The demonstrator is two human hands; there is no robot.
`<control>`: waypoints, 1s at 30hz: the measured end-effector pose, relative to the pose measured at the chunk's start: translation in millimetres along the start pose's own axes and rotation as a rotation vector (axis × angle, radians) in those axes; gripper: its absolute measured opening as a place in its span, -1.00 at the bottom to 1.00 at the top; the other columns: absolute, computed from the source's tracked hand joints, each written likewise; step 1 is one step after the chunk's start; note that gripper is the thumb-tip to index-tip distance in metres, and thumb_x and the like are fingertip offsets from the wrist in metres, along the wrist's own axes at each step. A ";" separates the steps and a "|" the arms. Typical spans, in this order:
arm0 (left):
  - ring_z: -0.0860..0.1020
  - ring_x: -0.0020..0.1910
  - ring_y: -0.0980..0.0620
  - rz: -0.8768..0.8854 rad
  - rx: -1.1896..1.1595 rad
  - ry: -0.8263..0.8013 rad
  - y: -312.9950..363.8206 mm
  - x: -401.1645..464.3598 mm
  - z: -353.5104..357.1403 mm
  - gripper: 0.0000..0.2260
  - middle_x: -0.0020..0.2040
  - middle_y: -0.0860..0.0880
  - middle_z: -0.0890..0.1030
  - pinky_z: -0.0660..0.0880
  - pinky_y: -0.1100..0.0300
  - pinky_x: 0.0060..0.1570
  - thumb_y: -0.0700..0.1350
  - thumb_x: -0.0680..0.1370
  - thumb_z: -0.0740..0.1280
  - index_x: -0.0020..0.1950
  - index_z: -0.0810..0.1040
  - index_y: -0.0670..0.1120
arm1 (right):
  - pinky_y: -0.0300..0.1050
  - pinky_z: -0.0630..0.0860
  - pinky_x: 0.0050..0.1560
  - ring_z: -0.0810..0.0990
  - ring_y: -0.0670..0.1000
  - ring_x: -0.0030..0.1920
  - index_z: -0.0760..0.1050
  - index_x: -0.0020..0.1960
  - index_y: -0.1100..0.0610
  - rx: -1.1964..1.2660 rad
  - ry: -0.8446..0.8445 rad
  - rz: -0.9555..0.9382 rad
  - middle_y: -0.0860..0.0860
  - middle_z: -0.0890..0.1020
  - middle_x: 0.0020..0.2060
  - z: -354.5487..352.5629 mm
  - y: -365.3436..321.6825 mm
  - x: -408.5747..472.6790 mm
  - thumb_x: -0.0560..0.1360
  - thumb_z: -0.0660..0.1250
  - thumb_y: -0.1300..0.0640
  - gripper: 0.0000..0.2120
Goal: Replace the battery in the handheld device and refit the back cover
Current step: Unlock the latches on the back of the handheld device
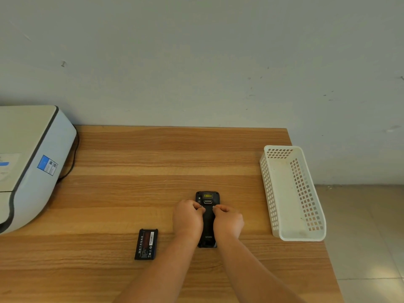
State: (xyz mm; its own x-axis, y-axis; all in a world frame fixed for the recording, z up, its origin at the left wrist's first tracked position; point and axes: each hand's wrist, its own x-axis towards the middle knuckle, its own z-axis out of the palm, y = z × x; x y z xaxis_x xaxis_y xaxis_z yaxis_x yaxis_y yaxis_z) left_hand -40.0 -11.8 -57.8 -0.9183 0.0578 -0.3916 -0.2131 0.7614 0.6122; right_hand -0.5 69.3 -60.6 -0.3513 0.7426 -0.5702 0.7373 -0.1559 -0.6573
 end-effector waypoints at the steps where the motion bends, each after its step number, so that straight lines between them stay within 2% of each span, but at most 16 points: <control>1: 0.57 -0.10 0.07 0.000 -0.003 -0.002 -0.5 0.2 0.3 -0.92 -0.04 0.01 0.62 0.54 0.15 -0.09 -0.12 0.53 0.40 -0.05 0.67 -0.09 | -0.08 0.62 -0.22 0.63 0.01 -0.17 0.61 -0.17 0.01 0.030 0.002 0.027 0.02 0.65 -0.10 0.4 -0.8 0.0 0.53 0.38 0.16 -0.88; 6: 0.57 -0.10 0.07 0.010 -0.019 -0.018 0.4 0.6 -3.4 -0.94 -0.09 0.03 0.60 0.57 0.08 -0.03 -0.12 0.53 0.41 -0.05 0.66 -0.09 | -0.17 0.52 -0.36 0.62 -0.01 -0.23 0.62 -0.11 0.05 0.038 -0.030 0.039 0.02 0.65 -0.19 -5.3 -3.9 -1.4 0.54 0.36 0.16 -0.92; 9: 0.55 -0.12 0.09 0.022 -0.018 -0.045 0.3 3.5 -9.1 -0.94 -0.13 0.06 0.57 0.52 0.16 -0.08 -0.11 0.53 0.42 -0.05 0.64 -0.08 | -0.30 0.44 -0.41 0.60 -0.10 -0.24 0.61 -0.07 0.04 -0.106 -0.124 -0.119 -0.03 0.64 -0.16 -18.1 -4.5 5.4 0.55 0.34 0.14 -0.93; 11: 0.52 -0.11 0.11 0.036 0.007 -0.059 -1.0 5.6 -12.3 -0.92 -0.09 0.07 0.55 0.43 0.22 -0.11 -0.11 0.53 0.42 -0.01 0.63 -0.07 | -0.38 0.38 -0.35 0.56 -0.17 -0.21 0.60 -0.03 0.04 -0.284 -0.211 -0.267 -0.08 0.61 -0.12 -27.4 -8.0 13.1 0.55 0.34 0.13 -0.94; 14: 0.49 -0.08 0.11 0.050 0.022 -0.068 -1.8 6.3 -13.2 -0.90 0.00 0.04 0.55 0.38 0.25 -0.08 -0.11 0.53 0.42 0.02 0.62 -0.07 | -0.40 0.36 -0.23 0.54 -0.14 -0.11 0.60 -0.05 0.03 -0.517 -0.299 -0.461 -0.06 0.60 -0.03 -35.0 -13.2 25.2 0.55 0.35 0.13 -0.94; 20: 0.50 -0.09 0.10 0.023 0.006 -0.038 3.2 2.6 -7.0 -0.90 0.04 0.00 0.57 0.40 0.24 -0.12 -0.15 0.54 0.40 0.04 0.64 -0.09 | -0.23 0.44 0.16 0.50 -0.02 0.21 0.59 0.15 0.09 -0.842 -0.394 -0.847 -0.07 0.46 0.29 -45.8 -27.4 38.2 0.58 0.28 0.12 -0.81; 25: 0.51 -0.07 0.11 -0.016 -0.023 -0.017 3.6 0.3 -4.6 -0.89 0.06 0.01 0.58 0.42 0.26 -0.14 -0.15 0.53 0.41 0.06 0.63 -0.06 | -0.07 0.48 0.23 0.47 0.04 0.28 0.56 0.22 0.11 -1.076 -0.498 -1.053 -0.02 0.41 0.40 -49.7 -43.5 46.0 0.61 0.20 0.10 -0.74; 30: 0.55 -0.17 0.10 -0.047 0.006 -0.037 6.4 0.0 -8.2 -0.97 -0.08 0.02 0.60 0.49 0.22 -0.23 -0.12 0.54 0.39 -0.09 0.58 -0.01 | -0.05 0.53 0.13 0.50 0.07 0.24 0.55 0.22 0.15 -1.172 -0.519 -1.172 0.02 0.40 0.41 -48.0 -46.3 49.6 0.62 0.18 0.11 -0.74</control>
State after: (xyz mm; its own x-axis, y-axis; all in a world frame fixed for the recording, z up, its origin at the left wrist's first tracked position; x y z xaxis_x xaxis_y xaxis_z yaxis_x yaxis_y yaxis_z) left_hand -44.0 -12.2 -48.3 -0.8945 0.0455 -0.4448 -0.2537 0.7674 0.5888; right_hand -24.3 144.6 -34.8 -0.9220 -0.1989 -0.3322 -0.1126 0.9587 -0.2613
